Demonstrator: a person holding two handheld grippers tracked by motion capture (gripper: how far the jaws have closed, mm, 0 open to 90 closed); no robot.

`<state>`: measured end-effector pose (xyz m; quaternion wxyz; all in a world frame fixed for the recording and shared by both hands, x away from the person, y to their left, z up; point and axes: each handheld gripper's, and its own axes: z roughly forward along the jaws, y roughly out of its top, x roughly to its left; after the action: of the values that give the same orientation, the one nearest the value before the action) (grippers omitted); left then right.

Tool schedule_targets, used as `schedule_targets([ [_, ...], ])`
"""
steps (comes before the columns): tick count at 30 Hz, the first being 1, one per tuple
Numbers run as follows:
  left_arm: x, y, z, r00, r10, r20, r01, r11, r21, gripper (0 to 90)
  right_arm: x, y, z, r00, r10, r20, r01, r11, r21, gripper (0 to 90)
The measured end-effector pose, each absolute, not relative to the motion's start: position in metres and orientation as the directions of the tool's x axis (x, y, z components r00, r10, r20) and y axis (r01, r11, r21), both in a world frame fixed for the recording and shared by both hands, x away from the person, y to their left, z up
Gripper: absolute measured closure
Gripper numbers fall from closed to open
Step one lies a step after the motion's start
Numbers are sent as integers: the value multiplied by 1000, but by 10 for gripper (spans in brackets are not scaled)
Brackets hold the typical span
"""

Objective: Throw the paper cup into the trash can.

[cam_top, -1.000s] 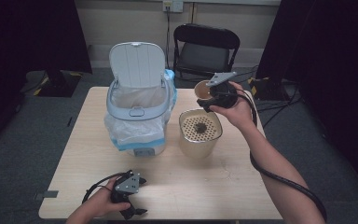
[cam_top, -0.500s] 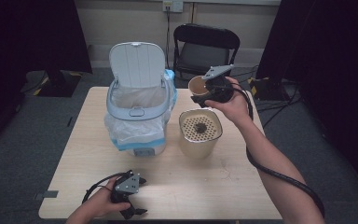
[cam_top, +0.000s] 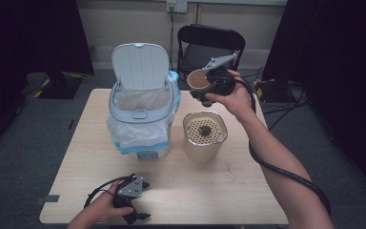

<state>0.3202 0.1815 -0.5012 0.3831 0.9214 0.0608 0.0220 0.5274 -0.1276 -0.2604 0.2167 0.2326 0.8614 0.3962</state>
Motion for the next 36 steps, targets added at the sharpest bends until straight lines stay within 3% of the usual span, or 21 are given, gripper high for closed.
schedule_targets([
  [36, 320, 181, -502, 992, 127, -19, 103, -700, 707, 0, 528, -61, -209, -848, 501, -173, 173, 570, 804, 269],
])
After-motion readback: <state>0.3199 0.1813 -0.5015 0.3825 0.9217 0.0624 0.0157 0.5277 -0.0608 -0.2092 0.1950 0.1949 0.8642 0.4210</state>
